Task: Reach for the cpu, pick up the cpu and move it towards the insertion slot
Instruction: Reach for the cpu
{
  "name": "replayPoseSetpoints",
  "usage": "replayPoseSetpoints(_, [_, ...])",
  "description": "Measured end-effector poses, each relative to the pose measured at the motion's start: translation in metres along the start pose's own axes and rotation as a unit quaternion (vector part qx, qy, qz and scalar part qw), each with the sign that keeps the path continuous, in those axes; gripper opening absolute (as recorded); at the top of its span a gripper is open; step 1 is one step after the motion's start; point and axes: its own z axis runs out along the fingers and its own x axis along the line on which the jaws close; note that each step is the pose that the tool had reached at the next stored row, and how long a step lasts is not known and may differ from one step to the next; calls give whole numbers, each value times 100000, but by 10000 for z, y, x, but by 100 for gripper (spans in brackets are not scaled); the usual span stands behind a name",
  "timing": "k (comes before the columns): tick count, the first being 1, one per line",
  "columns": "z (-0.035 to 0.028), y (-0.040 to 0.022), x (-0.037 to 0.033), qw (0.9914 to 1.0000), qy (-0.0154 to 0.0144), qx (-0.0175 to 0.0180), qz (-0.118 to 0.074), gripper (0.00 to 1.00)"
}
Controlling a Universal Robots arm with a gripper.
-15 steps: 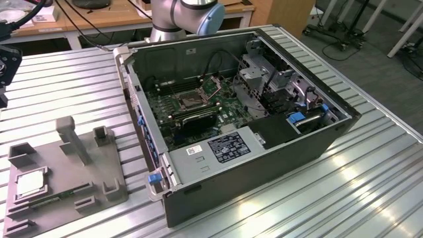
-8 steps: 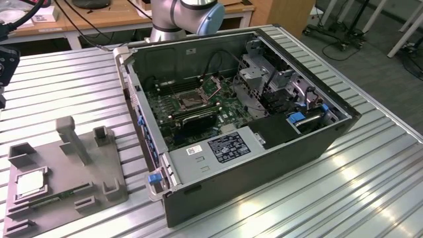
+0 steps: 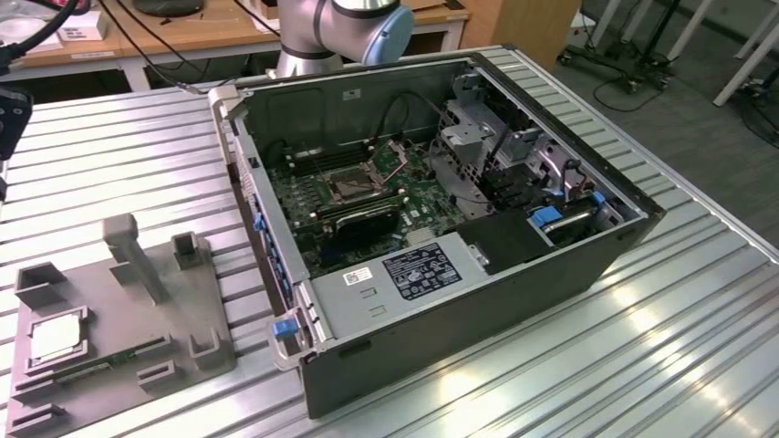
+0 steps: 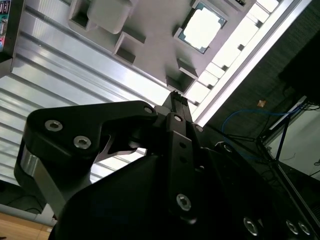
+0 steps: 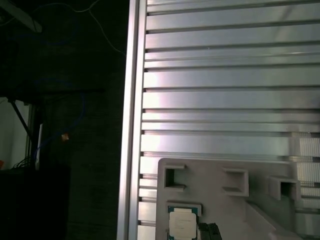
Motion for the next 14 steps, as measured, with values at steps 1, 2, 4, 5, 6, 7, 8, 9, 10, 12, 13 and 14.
replayPoseSetpoints(1, [0, 0, 5, 100000, 1, -1, -1, 11])
replayPoseSetpoints(2, [1, 0, 10, 100000, 0, -1, -3, 11])
replayPoseSetpoints(4, [2, 0, 19, 100000, 0, -1, -1, 11])
replayPoseSetpoints(5, [3, 0, 23, 100000, -3, -3, -1, 11])
replayPoseSetpoints(6, [3, 0, 27, 100000, 1, -1, -3, 11])
replayPoseSetpoints(7, [4, 0, 30, 100000, 2, 0, -1, 11])
replayPoseSetpoints(8, [4, 1, 33, 100000, 0, -2, -3, 11])
replayPoseSetpoints(9, [5, 1, 36, 100000, -2, -3, -1, 11])
replayPoseSetpoints(10, [5, 0, 39, 100000, 0, -2, -3, 11])
replayPoseSetpoints(12, [7, 1, 47, 100000, -3, -4, 1, 11])
replayPoseSetpoints(13, [7, 1, 52, 100000, -2, -3, 2, 11])
replayPoseSetpoints(14, [8, 1, 57, 100000, -1, -1, 0, 11])
